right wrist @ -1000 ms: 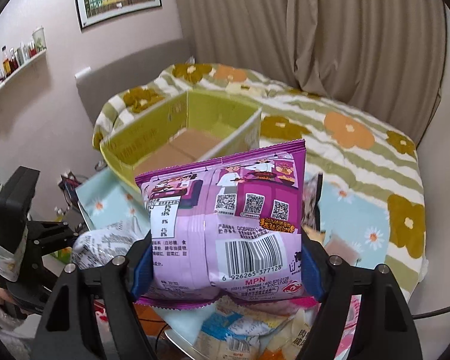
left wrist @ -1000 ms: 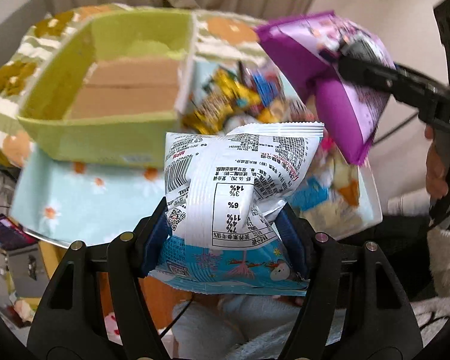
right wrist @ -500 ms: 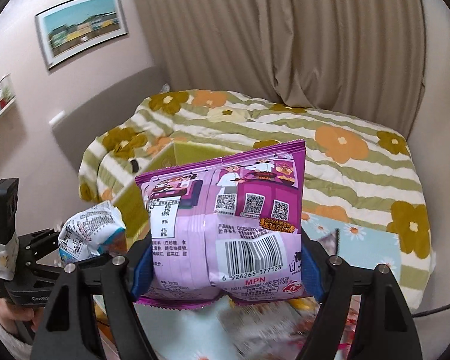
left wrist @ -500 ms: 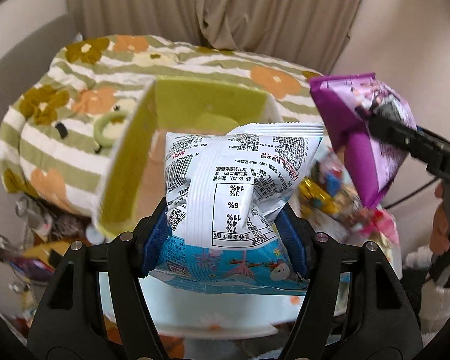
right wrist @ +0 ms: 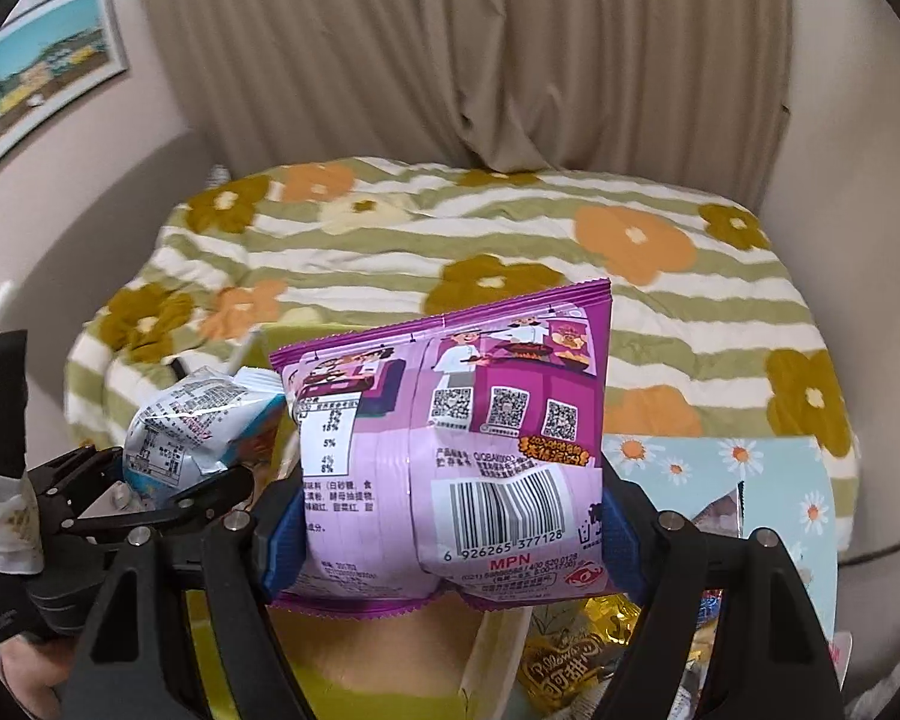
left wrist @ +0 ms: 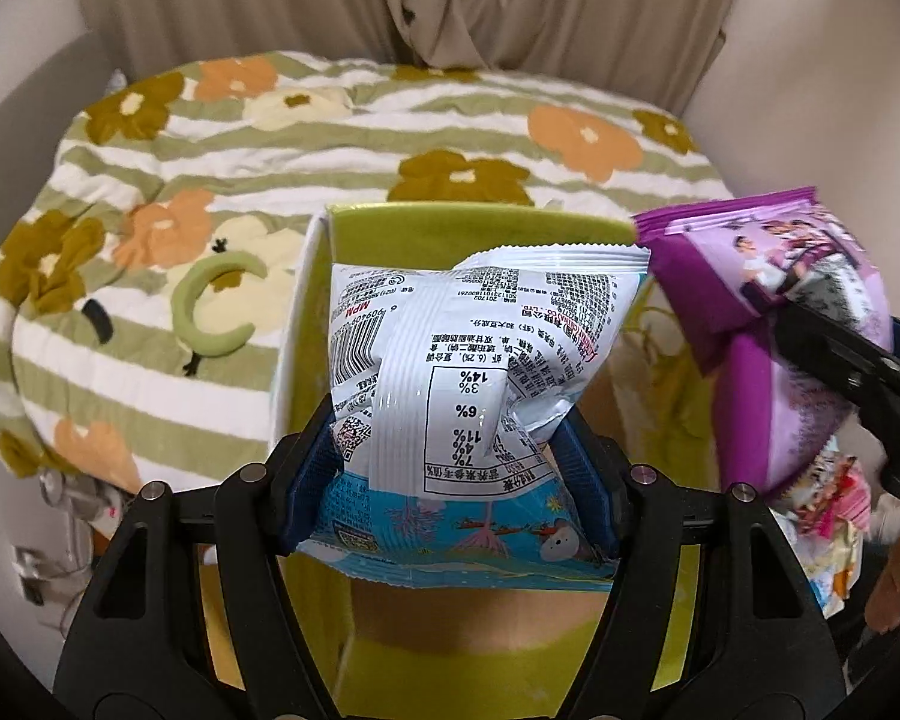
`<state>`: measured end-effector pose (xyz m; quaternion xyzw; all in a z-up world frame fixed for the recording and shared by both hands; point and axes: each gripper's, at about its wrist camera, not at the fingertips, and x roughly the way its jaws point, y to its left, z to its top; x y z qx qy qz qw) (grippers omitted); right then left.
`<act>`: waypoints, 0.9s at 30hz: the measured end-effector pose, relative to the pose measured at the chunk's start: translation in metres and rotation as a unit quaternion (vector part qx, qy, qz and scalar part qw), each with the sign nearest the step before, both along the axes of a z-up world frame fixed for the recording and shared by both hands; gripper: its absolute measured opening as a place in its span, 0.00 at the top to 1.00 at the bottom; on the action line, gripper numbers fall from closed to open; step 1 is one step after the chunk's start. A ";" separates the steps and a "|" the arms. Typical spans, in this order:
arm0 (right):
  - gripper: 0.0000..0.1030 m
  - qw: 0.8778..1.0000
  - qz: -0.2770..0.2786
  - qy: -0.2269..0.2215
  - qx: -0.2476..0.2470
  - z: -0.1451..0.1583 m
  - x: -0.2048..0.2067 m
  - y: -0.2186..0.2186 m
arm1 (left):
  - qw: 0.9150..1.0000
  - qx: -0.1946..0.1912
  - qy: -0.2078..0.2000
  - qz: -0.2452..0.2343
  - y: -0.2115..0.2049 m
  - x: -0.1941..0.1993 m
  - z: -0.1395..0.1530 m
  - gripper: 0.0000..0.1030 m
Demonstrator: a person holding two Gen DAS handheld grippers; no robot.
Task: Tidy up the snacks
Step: 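Carry both packets over the yellow-green box and release them inside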
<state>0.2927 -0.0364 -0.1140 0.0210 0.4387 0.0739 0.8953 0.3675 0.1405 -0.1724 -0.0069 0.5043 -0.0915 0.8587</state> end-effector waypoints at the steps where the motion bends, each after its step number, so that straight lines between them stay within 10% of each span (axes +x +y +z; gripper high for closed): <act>1: 0.27 1.000 -0.010 0.006 -0.002 -0.005 0.007 0.001 | 1.000 0.003 0.005 -0.001 -0.003 0.003 -0.005 0.37; 6: 0.27 0.999 -0.039 0.027 -0.008 -0.018 0.022 0.000 | 1.000 0.008 0.029 -0.001 -0.003 0.025 -0.032 0.32; 10: 0.27 0.998 -0.047 0.040 -0.012 -0.028 0.030 0.004 | 0.999 0.017 0.029 -0.009 -0.003 0.026 -0.039 0.04; 27: 0.25 0.998 -0.020 0.054 0.029 -0.044 0.051 0.027 | 1.000 0.024 0.006 -0.019 0.013 -0.009 -0.017 0.04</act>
